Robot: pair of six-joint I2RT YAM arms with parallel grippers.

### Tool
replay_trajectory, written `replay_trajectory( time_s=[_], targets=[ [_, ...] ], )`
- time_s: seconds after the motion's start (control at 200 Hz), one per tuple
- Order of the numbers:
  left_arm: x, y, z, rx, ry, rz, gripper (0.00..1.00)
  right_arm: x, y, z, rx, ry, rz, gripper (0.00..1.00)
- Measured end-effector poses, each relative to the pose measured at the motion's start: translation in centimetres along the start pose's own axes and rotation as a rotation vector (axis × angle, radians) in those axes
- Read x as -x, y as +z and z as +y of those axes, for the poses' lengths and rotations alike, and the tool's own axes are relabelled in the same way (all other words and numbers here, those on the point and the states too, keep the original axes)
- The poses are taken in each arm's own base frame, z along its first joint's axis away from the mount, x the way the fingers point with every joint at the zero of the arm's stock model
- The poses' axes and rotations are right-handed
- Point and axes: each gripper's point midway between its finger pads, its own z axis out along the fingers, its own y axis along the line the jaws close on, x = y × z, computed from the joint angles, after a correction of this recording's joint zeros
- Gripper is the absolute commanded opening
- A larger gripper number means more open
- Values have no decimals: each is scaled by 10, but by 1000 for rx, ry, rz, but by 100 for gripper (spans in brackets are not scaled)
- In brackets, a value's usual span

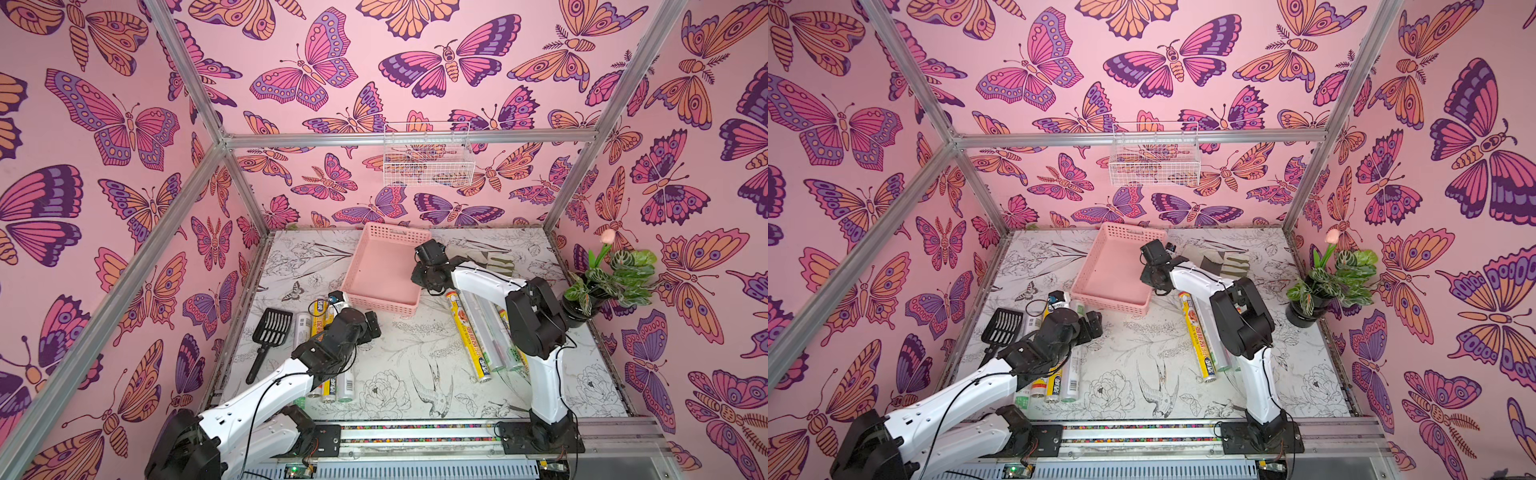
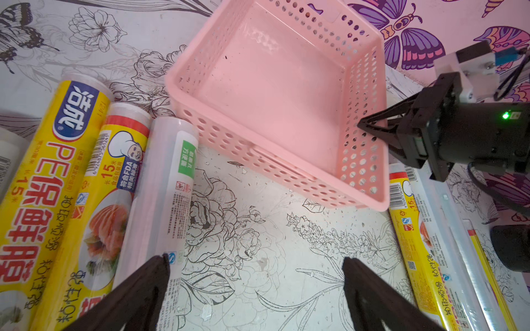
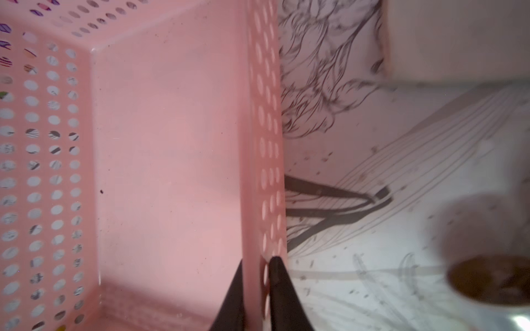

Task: Put the plastic wrap into the basket
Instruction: Move the plastic wrap to the center of the board.

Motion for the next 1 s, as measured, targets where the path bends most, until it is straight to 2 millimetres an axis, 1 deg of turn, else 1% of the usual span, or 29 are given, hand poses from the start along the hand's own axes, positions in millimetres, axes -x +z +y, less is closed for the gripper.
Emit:
replay_trajectory(
  time_s=[0.075,0.2,0.255,0.32,0.401,0.641,0.691,0.831,1.001],
  targets=[
    [-1,1,1,4,1,5,100,13,1,-14,-23,-5,-8,6],
    [-8,6,4,21,7,28,100,28,2,-32,-46,-28,-16,5],
    [-9,7,5,27,7,33,100,30,2,-35,-46,-59,-9,4],
    [-10,7,6,29,7,34,100,27,-1,-35,-43,-93,4,4],
    [-10,6,6,28,6,32,100,16,-6,-40,-35,-137,33,4],
    [2,-8,1,-14,-13,-8,100,-19,-41,-58,5,-250,116,4],
    [4,-9,-1,-25,-12,-10,100,-26,-48,-61,17,-269,134,2],
    [3,-11,-7,-58,-6,11,100,-47,-64,-67,53,-323,177,3],
    [4,-15,-19,-106,1,29,100,-80,-85,-74,67,-389,207,6]
  ],
)
